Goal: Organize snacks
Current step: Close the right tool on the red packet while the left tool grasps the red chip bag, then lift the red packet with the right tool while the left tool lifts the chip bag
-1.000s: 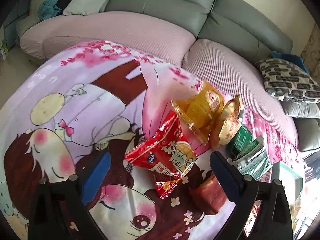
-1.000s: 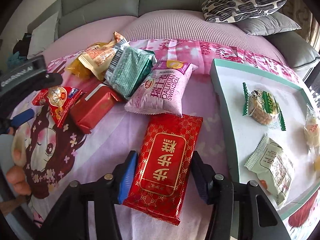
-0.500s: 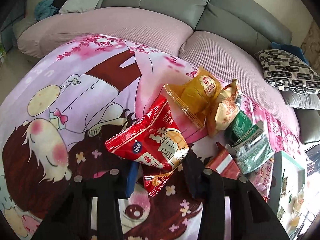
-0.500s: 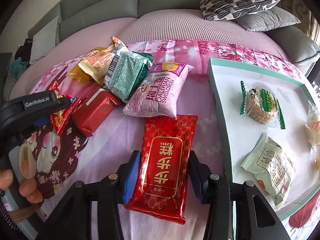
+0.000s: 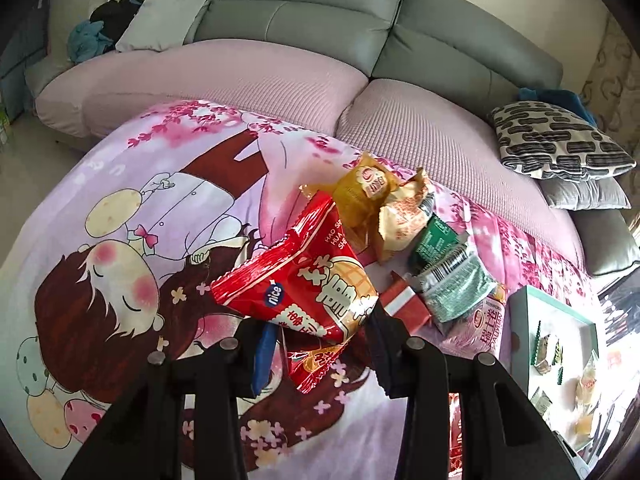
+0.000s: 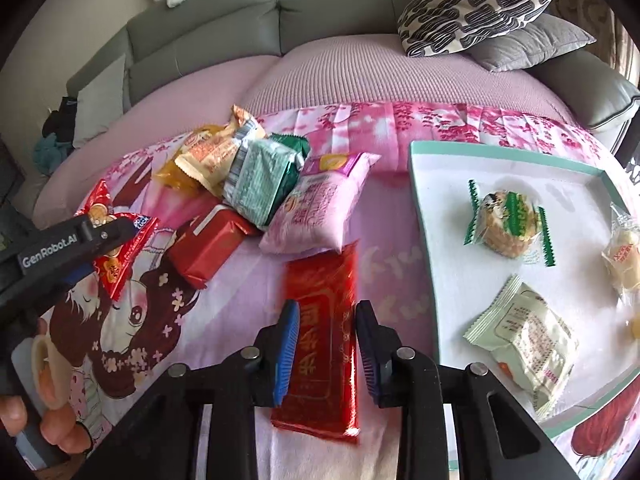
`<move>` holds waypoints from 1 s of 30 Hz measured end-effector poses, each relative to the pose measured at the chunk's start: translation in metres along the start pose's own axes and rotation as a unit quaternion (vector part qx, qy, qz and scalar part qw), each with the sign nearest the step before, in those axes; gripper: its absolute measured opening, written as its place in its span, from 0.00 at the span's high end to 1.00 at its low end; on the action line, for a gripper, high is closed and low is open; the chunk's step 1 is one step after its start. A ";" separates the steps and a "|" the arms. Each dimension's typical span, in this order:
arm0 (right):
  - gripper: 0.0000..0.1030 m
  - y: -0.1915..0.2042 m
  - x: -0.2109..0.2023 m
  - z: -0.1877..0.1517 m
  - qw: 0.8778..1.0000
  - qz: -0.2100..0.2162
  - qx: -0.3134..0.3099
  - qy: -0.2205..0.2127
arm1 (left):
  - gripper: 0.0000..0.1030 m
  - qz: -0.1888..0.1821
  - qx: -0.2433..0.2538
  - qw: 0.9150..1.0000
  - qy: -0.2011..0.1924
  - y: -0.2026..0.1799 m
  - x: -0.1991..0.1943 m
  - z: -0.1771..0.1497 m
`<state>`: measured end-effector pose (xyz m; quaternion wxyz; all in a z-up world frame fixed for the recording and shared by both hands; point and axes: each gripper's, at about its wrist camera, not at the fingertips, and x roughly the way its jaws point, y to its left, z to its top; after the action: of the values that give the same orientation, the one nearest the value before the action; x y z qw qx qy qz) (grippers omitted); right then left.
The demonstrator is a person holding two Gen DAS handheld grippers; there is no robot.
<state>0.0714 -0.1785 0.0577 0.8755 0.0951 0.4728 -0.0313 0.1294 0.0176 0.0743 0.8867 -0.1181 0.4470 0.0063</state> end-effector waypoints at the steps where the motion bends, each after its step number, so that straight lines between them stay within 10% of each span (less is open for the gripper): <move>1: 0.70 0.000 0.000 0.001 1.000 -0.001 0.002 0.000 | 0.58 0.001 0.002 1.000 0.003 -0.002 0.000 -0.001; 9: 0.66 -0.003 0.008 -0.005 1.000 0.012 0.000 0.018 | 0.58 0.009 -0.008 0.999 0.051 0.004 0.009 -0.017; 12: 0.37 0.000 0.016 -0.009 0.999 0.015 -0.007 0.033 | 0.58 0.011 -0.012 0.998 0.059 0.007 0.010 -0.022; 25: 0.38 0.030 0.035 -0.022 0.994 -0.038 -0.083 0.054 | 0.58 0.011 -0.019 0.997 0.070 0.012 0.016 -0.024; 30: 0.54 0.031 0.029 -0.025 0.994 -0.033 -0.088 0.050 | 0.58 0.008 -0.017 0.997 0.074 0.011 0.018 -0.025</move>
<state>0.0717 -0.1420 0.0247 0.8543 0.0038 0.5195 -0.0138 0.1194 0.0215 0.0431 0.8489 -0.1294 0.5124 0.0123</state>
